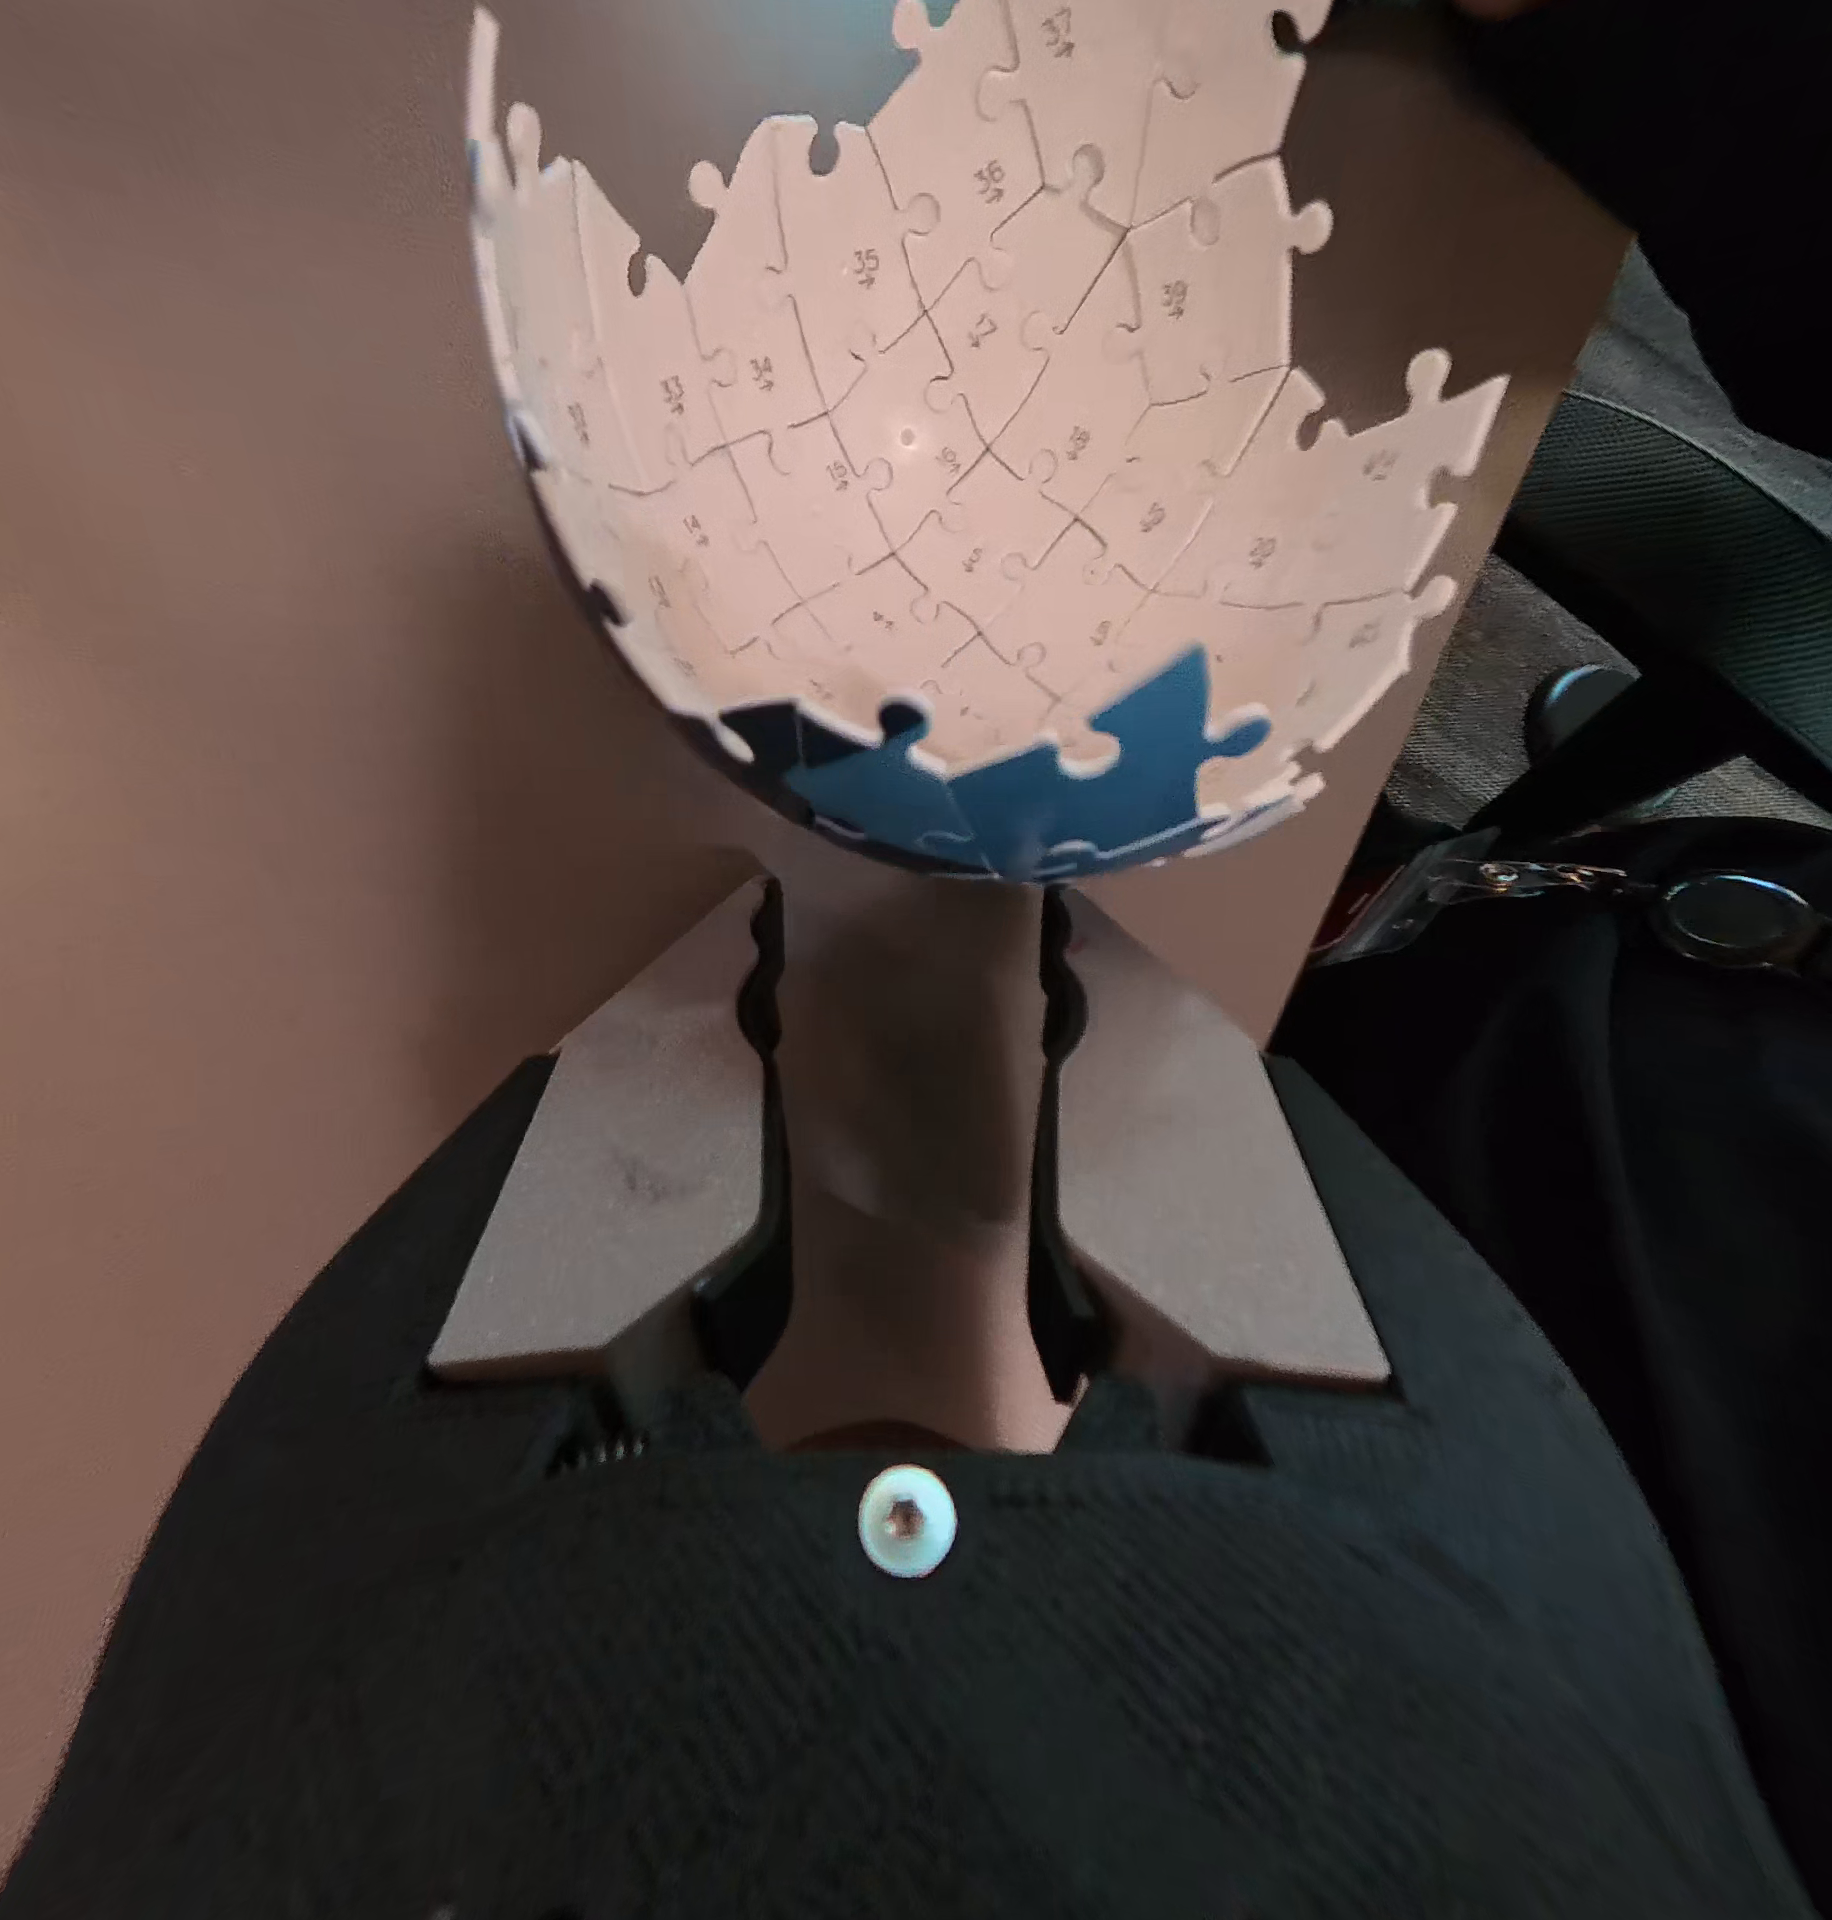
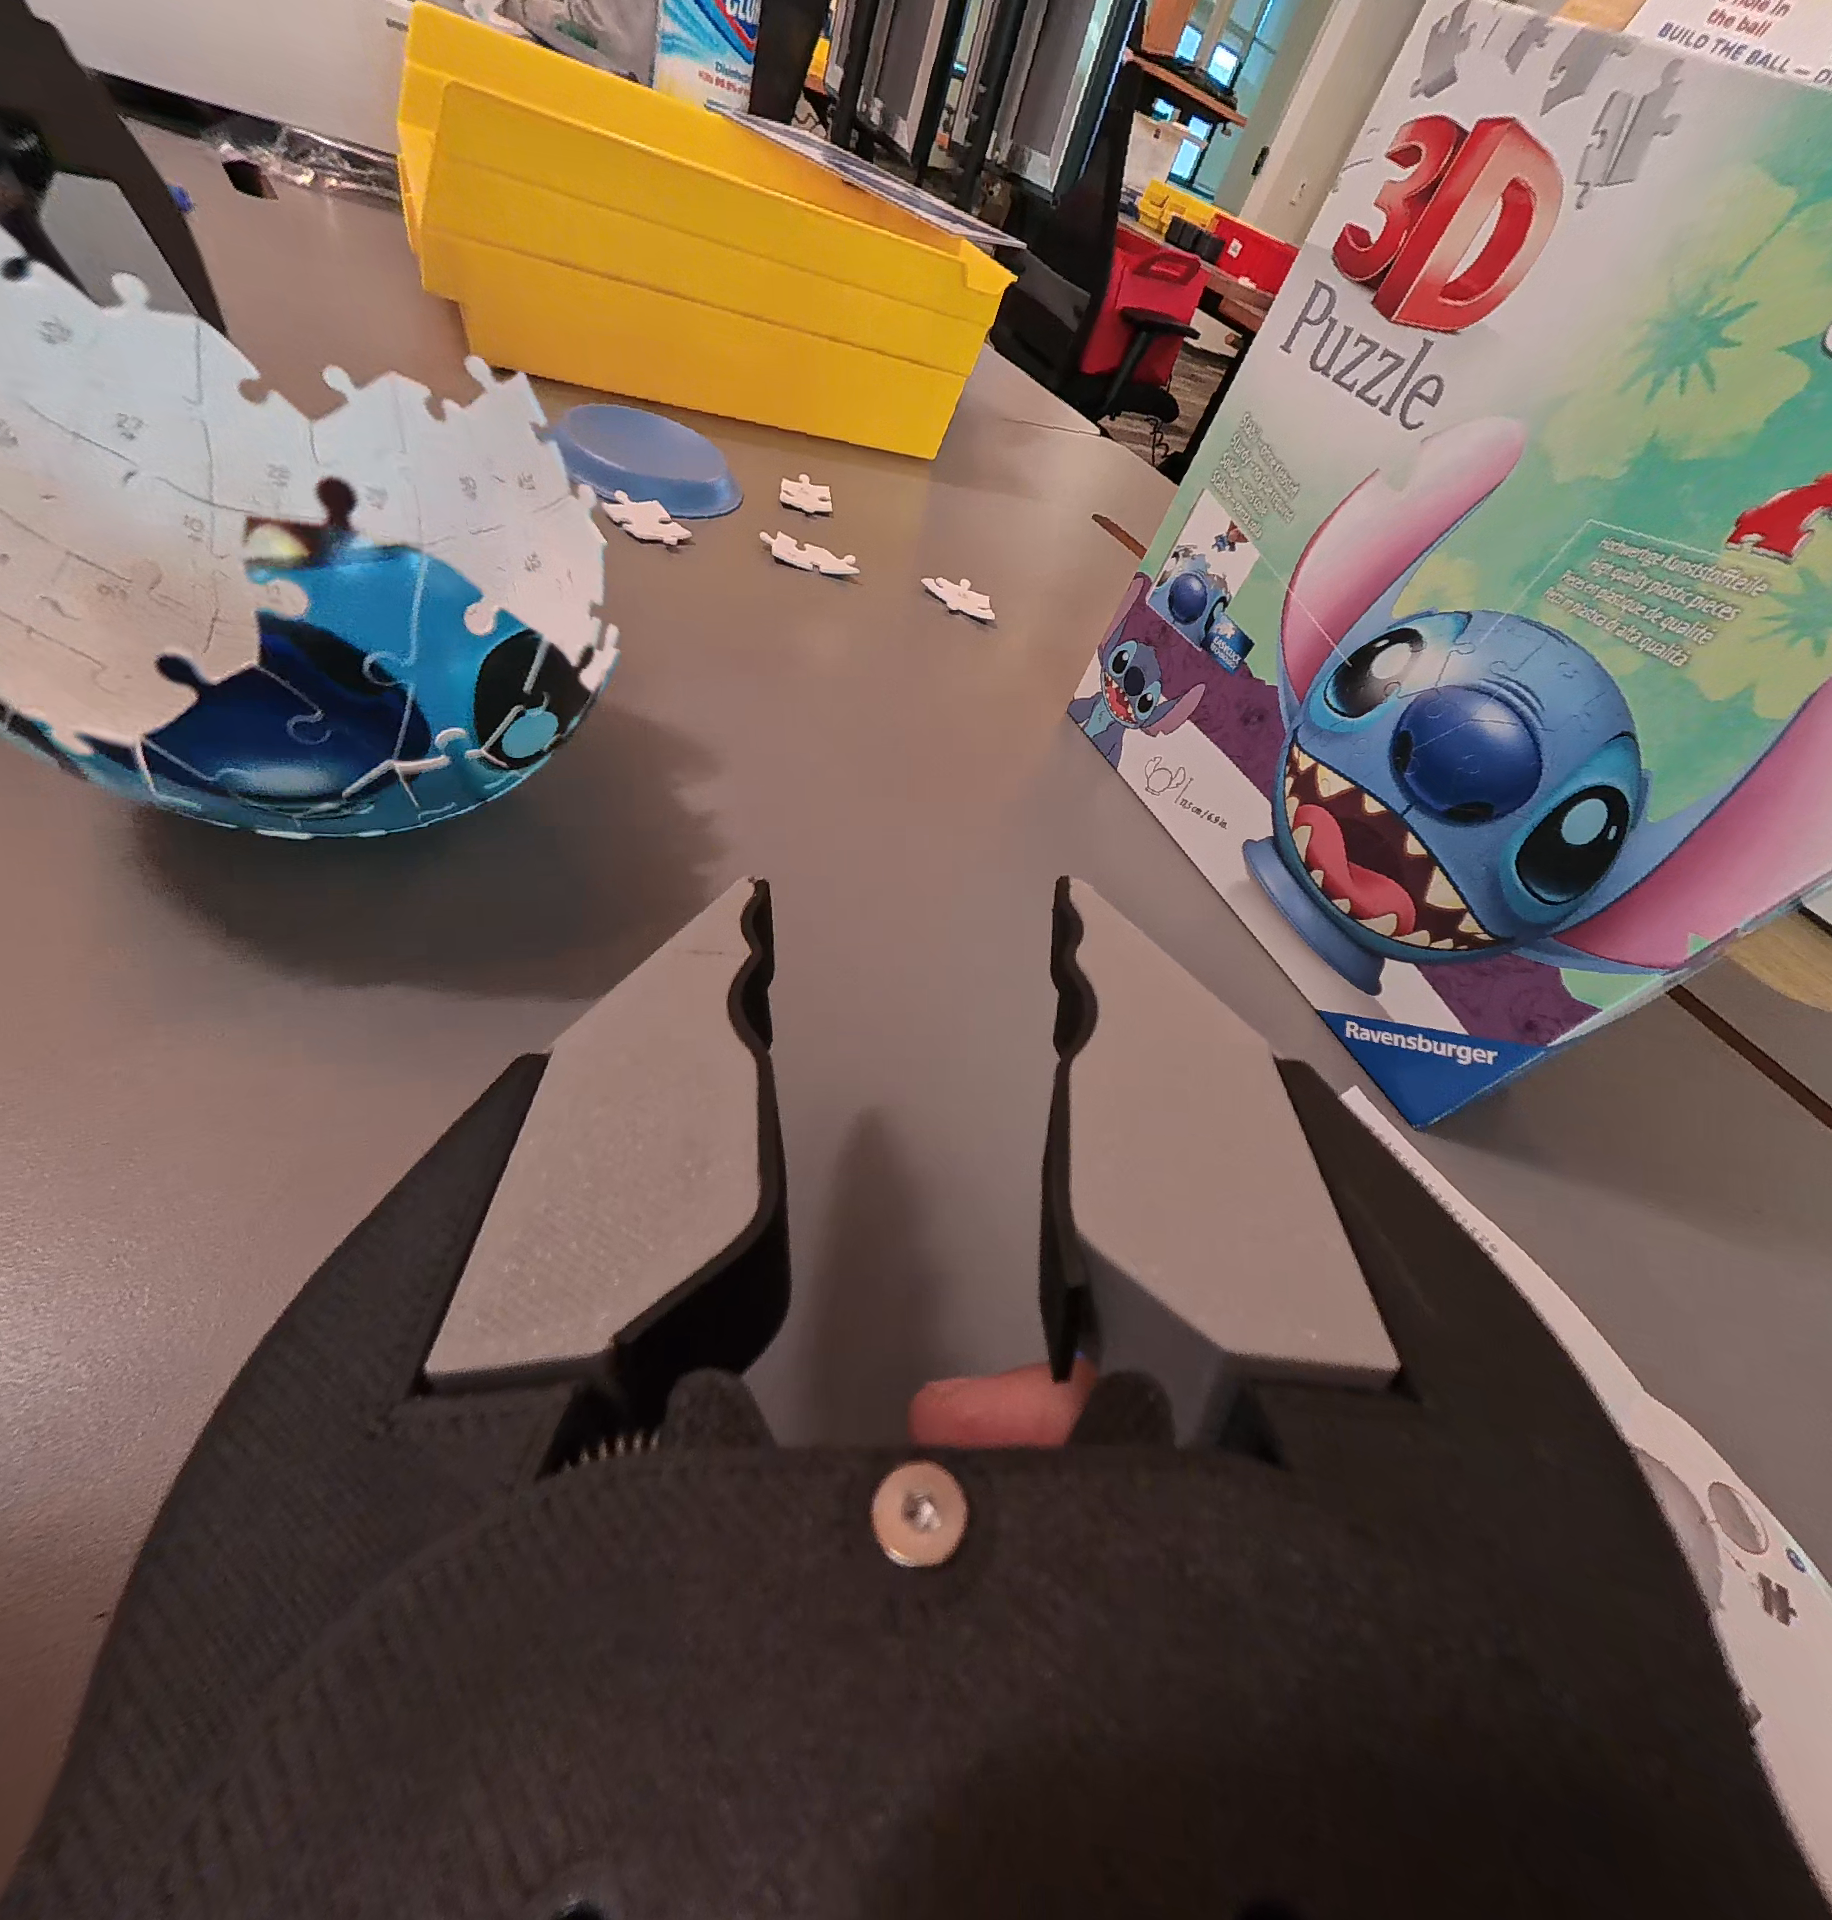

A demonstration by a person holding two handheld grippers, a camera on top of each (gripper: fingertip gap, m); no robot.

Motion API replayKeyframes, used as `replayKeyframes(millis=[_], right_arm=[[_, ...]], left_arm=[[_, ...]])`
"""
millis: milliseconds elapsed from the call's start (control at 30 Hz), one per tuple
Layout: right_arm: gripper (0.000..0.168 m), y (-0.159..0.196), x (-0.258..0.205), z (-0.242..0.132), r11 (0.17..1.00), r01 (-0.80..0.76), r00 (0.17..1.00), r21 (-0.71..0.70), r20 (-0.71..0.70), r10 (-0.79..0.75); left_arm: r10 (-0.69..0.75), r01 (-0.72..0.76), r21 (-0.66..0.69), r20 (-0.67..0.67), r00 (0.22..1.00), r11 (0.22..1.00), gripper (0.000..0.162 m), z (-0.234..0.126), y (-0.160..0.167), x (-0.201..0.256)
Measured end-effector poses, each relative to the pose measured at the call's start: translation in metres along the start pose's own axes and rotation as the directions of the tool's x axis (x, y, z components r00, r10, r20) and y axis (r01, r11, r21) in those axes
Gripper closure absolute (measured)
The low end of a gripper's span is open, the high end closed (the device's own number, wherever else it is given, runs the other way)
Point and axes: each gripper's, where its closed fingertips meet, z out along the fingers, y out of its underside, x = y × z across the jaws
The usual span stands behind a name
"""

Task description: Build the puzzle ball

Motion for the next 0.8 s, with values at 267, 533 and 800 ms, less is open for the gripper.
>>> replayKeyframes(millis=[267,533,800], right_arm=[[0.118,0.0,0.0,0.0,1.0,0.01,1.0,-0.002,-0.003,-0.01],[0.118,0.0,0.0,0.0,1.0,0.011,1.0,0.0,-0.005,-0.011],[0.118,0.0,-0.001,0.0,1.0,0.018,1.0,0.0,0.0,-0.018]], left_arm=[[0.0,0.003,-0.036,0.078,0.997,0.999,0.116,-0.013,0.018,-0.017],[-0.141,0.122,0.133,0.146,0.979,0.984,0.121,-0.03,-0.02,-0.072],[-0.123,0.116,0.096,0.065,0.99,0.989,0.123,-0.01,-0.028,-0.064]])
